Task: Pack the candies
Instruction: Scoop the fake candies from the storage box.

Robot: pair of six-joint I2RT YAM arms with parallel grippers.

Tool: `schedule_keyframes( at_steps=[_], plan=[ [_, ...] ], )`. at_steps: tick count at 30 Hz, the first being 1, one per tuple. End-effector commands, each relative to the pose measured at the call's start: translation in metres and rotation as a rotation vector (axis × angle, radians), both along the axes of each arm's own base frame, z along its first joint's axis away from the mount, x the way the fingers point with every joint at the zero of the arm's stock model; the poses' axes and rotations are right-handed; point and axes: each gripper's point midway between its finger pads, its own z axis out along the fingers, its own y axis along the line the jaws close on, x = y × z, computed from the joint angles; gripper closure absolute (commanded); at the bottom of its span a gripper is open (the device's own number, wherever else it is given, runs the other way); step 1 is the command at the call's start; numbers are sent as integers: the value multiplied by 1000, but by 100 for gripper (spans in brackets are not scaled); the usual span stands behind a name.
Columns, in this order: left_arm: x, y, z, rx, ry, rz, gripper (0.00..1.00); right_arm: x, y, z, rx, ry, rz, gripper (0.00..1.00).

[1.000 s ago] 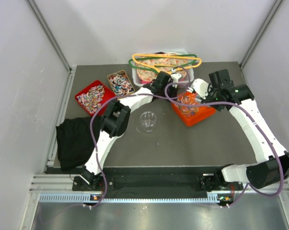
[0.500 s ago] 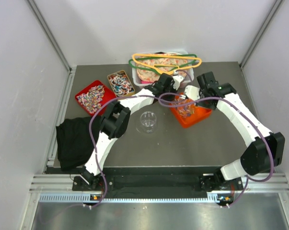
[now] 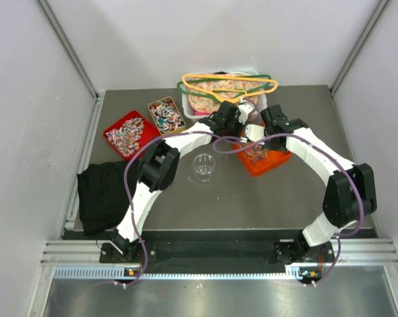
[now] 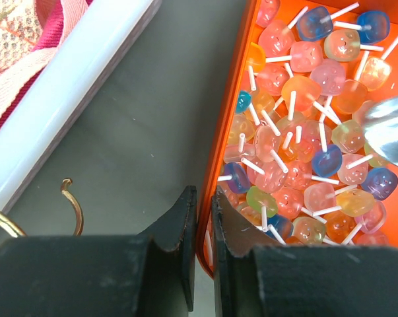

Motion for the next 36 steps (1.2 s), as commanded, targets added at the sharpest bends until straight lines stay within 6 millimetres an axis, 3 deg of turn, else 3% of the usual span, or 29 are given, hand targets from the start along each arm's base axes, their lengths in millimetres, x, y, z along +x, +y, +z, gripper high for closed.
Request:
schedule_keyframes(
  at_steps=[1,14,26,33,36],
  plan=[
    [-4,-4,41,-77,-13,-4,100,5,-29,-9,-142,43,-56,100],
    [-4,-2,43,-80,-11,13,100,0,-67,-6,-307,79,-94,100],
    [-13,-9,59,-133,6,-40,100,-16,-77,-49,-357,135,-96,100],
    [-19,-9,57,-140,20,-59,100,-17,-71,-62,-312,119,-99,100],
    [-20,-10,56,-143,25,-67,100,-15,-66,-55,-267,95,-120,100]
  ],
)
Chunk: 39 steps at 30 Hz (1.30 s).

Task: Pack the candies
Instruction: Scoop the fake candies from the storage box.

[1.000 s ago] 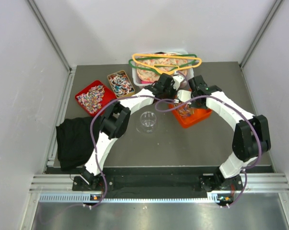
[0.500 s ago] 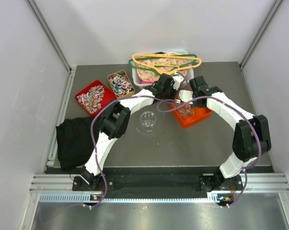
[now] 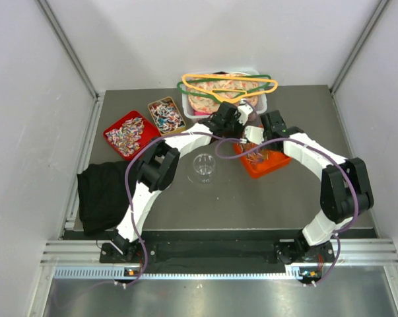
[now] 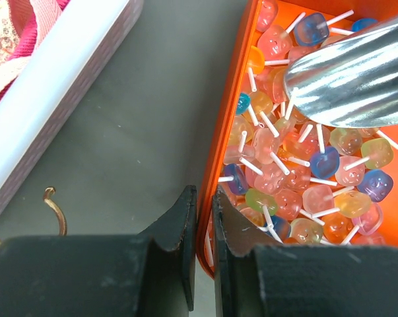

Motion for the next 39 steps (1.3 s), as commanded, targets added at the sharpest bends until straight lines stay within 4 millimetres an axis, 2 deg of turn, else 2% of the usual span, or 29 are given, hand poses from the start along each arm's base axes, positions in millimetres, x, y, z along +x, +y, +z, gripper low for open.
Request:
schedule_keyframes(
  at_steps=[1,4,5,7,10,11,19,22,25,27,32,34,39],
  plan=[
    [-14,-3,55,-103,25,-21,100,-43,-58,-20,-225,179,-128,100],
    [-14,-2,54,-100,24,-17,100,-47,-46,-9,-135,190,-140,100],
    [-14,-2,53,-97,26,-16,100,-44,-44,0,-116,173,-151,100],
    [-14,-2,51,-95,30,-15,100,-50,-44,6,-107,192,-145,100],
    [-14,-2,48,-92,34,-17,100,-54,-36,24,-35,170,-125,100],
    [-16,-2,49,-105,53,-2,100,-55,-34,35,-4,133,-129,100],
    [-19,-7,44,-123,90,-12,100,-64,-16,50,192,48,-156,100],
    [-19,-7,38,-115,96,-15,86,-66,-8,50,269,23,-173,100],
    [-20,-6,32,-105,108,-15,84,-68,-4,49,327,17,-191,100],
    [-20,-6,31,-109,116,-15,73,-69,-2,48,363,17,-202,100],
    [-17,-4,31,-112,114,-12,57,-74,-2,40,378,17,-215,100],
    [-18,-6,29,-115,126,-16,56,-75,0,41,397,13,-222,100],
    [-18,-8,41,-203,183,-11,41,-77,11,47,475,5,-218,100]
  ],
)
